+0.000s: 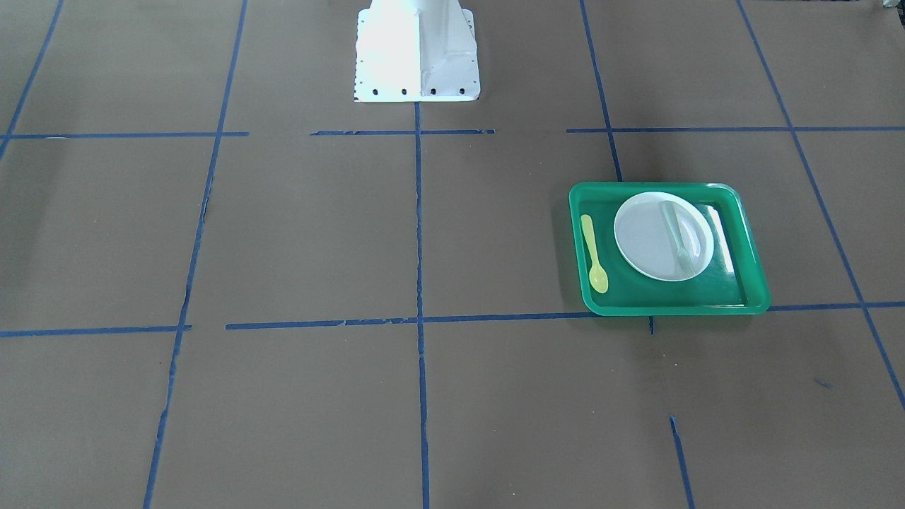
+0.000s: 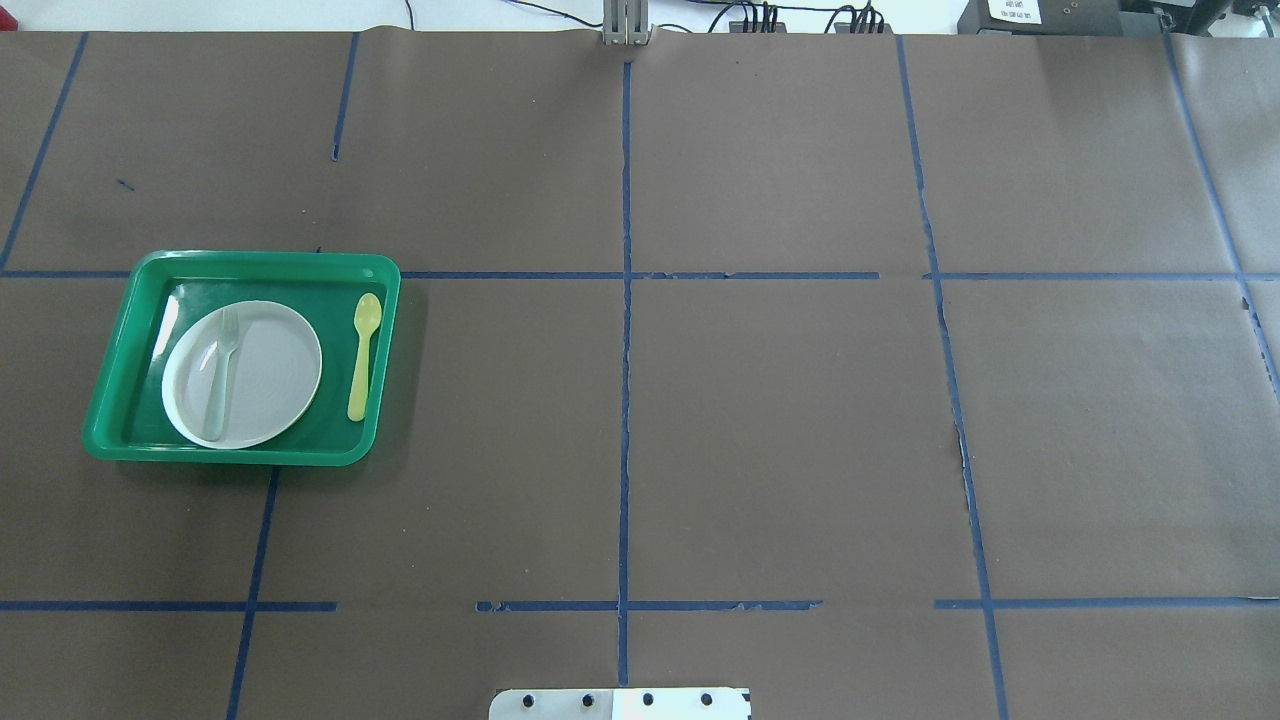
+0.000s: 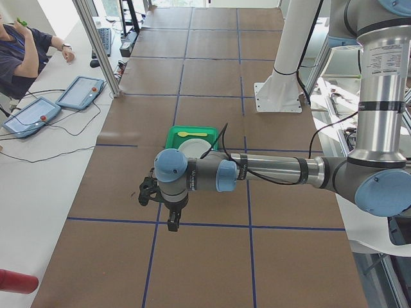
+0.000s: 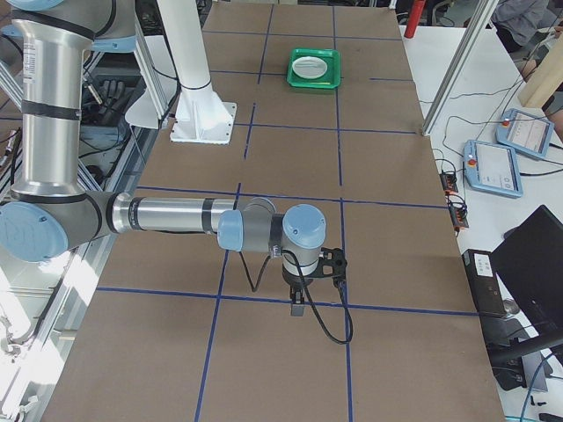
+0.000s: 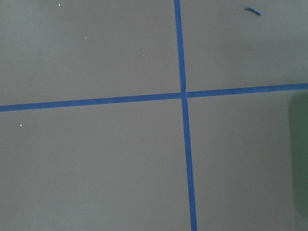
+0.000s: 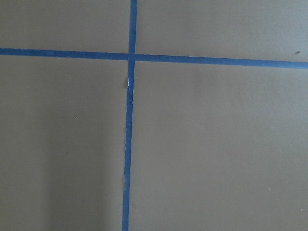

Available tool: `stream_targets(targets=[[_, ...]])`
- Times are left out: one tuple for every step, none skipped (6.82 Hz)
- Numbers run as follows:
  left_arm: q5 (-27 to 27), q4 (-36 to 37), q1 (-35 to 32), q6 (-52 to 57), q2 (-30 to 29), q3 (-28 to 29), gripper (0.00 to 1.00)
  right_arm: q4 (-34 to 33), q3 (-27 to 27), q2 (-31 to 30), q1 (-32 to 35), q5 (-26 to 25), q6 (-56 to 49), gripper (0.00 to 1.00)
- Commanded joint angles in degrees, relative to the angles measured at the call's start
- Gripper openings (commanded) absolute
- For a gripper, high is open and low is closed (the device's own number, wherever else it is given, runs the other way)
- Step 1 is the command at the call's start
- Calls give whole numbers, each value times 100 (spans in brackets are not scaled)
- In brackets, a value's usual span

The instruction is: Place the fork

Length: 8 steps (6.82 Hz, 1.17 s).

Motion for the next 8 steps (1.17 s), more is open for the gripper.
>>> stream_targets(targets=[[-24,-89,0,45,34,-33,100,0,0,0,0,0,-7,100],[-33,-90,0,11,51,-77,100,0,0,0,0,0,1,100],[-33,-107,17,11,-53,-78,100,0,0,0,0,0,2,100],[-16,-255,131,-294,-141,-260,100,0,0,0,0,0,-7,100],[54,-283,1045,-1002,-151,-854,100,0,0,0,0,0,-7,100],[220,-283,1829,-2123,-281,-1382,100,0,0,0,0,0,1,100],[526,-283,2455,-3239,-613,-1718,100,0,0,0,0,0,2,100],[773,-283,3026,-4137,-877,-1765,100,0,0,0,0,0,2,100]])
